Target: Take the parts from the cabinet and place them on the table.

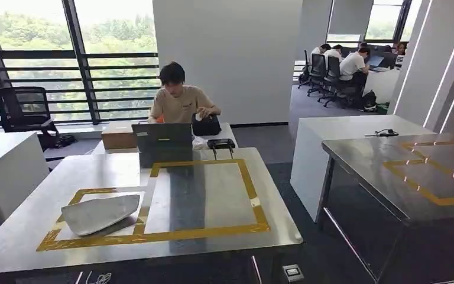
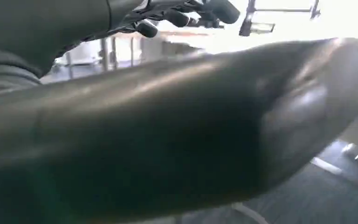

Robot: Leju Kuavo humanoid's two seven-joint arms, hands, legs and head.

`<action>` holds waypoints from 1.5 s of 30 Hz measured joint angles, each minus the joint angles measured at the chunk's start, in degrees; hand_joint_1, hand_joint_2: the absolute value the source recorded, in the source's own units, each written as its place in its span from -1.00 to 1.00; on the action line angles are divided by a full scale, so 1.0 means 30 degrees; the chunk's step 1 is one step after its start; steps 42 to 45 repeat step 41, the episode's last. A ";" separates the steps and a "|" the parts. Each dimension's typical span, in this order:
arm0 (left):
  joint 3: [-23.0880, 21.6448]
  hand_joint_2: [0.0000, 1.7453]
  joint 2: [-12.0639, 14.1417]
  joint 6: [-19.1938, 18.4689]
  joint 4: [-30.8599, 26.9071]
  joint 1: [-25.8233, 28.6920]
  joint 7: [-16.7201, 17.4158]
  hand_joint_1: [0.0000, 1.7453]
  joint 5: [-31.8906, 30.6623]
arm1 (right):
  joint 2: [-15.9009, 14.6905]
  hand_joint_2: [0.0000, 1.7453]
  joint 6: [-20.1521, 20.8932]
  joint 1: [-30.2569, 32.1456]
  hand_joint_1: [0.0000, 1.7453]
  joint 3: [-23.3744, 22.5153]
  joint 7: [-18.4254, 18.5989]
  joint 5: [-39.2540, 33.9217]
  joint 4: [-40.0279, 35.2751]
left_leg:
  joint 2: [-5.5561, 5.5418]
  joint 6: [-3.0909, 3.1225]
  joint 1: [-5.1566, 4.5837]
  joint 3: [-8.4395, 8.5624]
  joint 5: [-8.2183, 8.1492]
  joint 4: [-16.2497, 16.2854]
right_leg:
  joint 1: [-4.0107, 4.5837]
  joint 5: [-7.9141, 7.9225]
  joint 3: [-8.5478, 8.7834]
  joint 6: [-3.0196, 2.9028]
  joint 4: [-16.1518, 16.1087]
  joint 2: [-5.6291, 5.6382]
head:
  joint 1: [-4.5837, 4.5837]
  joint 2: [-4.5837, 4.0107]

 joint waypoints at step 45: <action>0.6724 -1.00 -0.2659 -1.0200 0.9657 0.0337 0.9120 -1.00 0.3389 | -0.0321 1.00 -0.1086 -0.0331 -1.00 -0.0582 0.1622 0.0693 -0.0007 | -0.0268 -0.0961 0.0233 -0.1015 -0.3379 0.5186 | 0.0021 0.1938 -0.1554 -0.0764 -0.0556 -0.0276 | 0.0029 0.0000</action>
